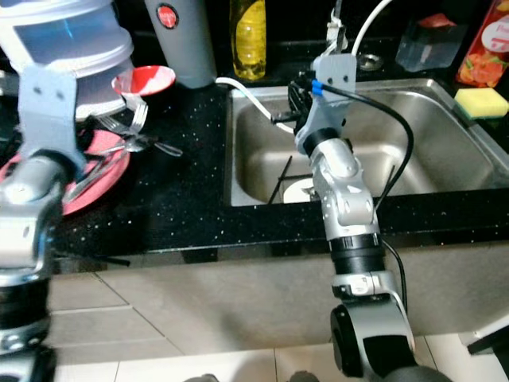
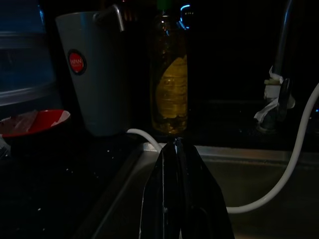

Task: Kitchen organization

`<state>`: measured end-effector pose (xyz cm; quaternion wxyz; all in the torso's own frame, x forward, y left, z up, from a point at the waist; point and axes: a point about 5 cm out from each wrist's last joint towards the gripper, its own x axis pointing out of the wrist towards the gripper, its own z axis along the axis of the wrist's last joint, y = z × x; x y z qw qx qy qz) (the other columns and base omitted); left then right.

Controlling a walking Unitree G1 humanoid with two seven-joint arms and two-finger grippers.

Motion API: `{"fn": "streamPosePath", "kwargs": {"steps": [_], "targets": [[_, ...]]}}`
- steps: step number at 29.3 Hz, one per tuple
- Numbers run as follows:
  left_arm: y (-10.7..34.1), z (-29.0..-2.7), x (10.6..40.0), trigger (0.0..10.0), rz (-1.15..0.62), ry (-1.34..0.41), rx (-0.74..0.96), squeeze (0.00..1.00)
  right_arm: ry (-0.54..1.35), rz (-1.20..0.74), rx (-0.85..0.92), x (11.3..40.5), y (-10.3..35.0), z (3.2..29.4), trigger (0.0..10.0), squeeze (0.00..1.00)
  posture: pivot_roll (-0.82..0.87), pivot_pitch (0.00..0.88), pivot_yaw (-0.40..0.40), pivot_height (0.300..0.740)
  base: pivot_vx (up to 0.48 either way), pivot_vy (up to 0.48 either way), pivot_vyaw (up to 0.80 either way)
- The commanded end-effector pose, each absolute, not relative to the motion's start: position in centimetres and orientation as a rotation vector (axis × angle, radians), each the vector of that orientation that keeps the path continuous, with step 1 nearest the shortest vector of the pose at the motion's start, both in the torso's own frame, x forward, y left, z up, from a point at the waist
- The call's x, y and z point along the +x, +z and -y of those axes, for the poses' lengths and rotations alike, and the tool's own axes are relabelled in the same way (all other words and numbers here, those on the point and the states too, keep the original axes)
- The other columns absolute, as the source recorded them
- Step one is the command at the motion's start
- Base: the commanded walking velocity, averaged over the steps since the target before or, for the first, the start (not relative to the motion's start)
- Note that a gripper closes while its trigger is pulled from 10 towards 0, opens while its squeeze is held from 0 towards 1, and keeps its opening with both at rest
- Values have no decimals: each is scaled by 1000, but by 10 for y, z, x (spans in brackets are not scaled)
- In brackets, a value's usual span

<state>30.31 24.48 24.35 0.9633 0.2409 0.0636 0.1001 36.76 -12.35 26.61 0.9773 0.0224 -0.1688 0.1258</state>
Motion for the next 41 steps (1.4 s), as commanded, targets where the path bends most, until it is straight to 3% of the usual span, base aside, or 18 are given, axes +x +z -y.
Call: {"fn": "streamPosePath", "kwargs": {"steps": [1,14,22,41], "targets": [[243,-249,299,10000,-177,176,568,0,263,348,40,365,265,120,10000,0,111,0,57,740,0,0,0],[228,-291,285,9686,-434,97,854,0,249,340,42,365,261,123,10000,0,128,3,60,740,0,0,0],[237,-325,303,9647,-492,155,956,0,272,325,45,361,258,117,10000,0,125,58,52,740,0,0,0],[248,-302,334,9490,-448,-45,1125,0,224,300,16,354,255,132,10000,0,97,127,85,740,0,0,0]]}}
